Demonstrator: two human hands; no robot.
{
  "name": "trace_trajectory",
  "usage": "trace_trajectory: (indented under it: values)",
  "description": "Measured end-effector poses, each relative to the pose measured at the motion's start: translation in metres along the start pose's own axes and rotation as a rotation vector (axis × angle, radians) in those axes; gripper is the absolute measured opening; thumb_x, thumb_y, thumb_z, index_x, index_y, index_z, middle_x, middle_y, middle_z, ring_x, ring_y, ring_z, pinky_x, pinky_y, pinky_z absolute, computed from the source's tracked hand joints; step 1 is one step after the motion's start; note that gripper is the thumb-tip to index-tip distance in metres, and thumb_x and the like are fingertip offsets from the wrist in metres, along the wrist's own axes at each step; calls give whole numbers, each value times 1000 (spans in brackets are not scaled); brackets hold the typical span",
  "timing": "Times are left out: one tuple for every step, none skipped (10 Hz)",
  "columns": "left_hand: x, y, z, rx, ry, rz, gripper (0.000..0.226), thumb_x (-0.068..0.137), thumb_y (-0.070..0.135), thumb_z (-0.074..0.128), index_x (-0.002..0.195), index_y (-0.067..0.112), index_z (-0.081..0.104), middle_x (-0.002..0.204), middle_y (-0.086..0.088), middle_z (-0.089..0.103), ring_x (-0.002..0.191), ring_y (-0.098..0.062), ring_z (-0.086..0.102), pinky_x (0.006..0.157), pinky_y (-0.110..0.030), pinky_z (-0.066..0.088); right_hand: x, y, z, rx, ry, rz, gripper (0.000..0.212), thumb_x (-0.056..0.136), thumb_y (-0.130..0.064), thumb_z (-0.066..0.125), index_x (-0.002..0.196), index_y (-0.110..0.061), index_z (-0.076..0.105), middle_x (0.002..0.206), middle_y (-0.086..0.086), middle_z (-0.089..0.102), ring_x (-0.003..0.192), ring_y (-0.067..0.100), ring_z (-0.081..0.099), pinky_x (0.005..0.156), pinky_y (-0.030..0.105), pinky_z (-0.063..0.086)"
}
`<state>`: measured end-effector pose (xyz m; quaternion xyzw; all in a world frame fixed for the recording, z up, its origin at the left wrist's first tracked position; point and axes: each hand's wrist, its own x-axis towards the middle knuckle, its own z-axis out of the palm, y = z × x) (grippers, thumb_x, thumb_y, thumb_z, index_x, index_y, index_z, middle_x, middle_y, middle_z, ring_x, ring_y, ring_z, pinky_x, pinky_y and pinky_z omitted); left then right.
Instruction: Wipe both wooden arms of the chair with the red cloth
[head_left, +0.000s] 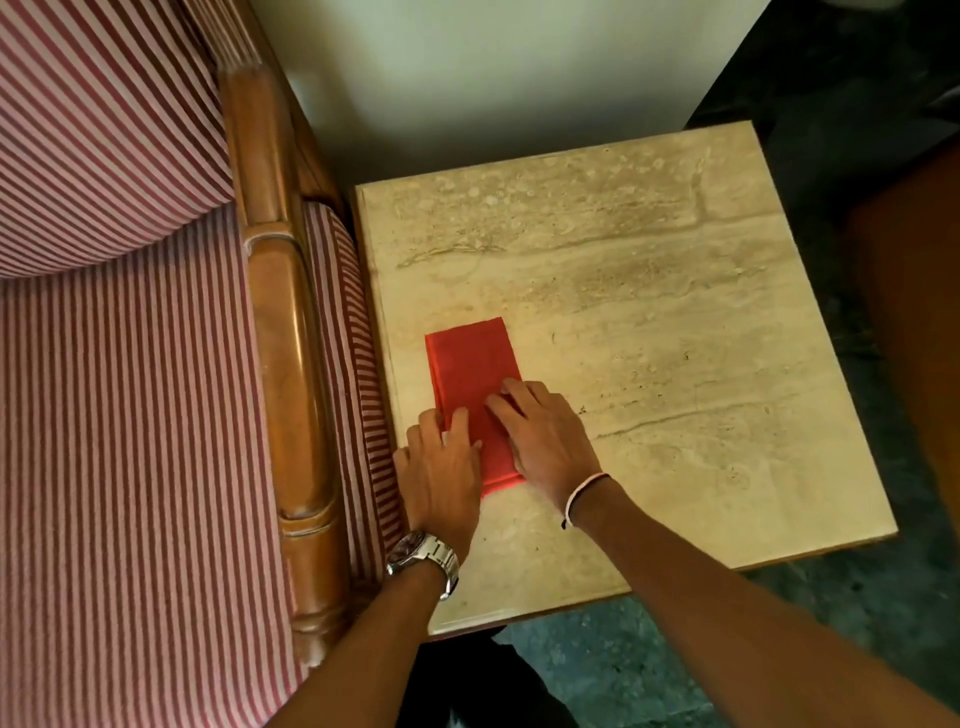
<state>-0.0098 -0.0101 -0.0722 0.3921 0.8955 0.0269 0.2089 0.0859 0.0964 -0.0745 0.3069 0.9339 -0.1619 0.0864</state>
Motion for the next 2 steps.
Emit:
trace_trajectory:
  values:
    - [2,0,-12,-4,-48,13,45,100,41,52,142,26,43,140,-7,49,122,-28,51,97,-45,48,2,-7,-10,2,-76,23,49,92,-15,64,140,-16,57,145,11,54,126,32,56,99,43,51]
    - [4,5,-32,31,-118,83,45,101,43,50,141,24,46,139,-9,47,124,-29,49,100,-46,47,8,-12,-31,-36,-143,52,56,96,-21,58,150,-19,45,151,8,50,134,30,50,107,43,46]
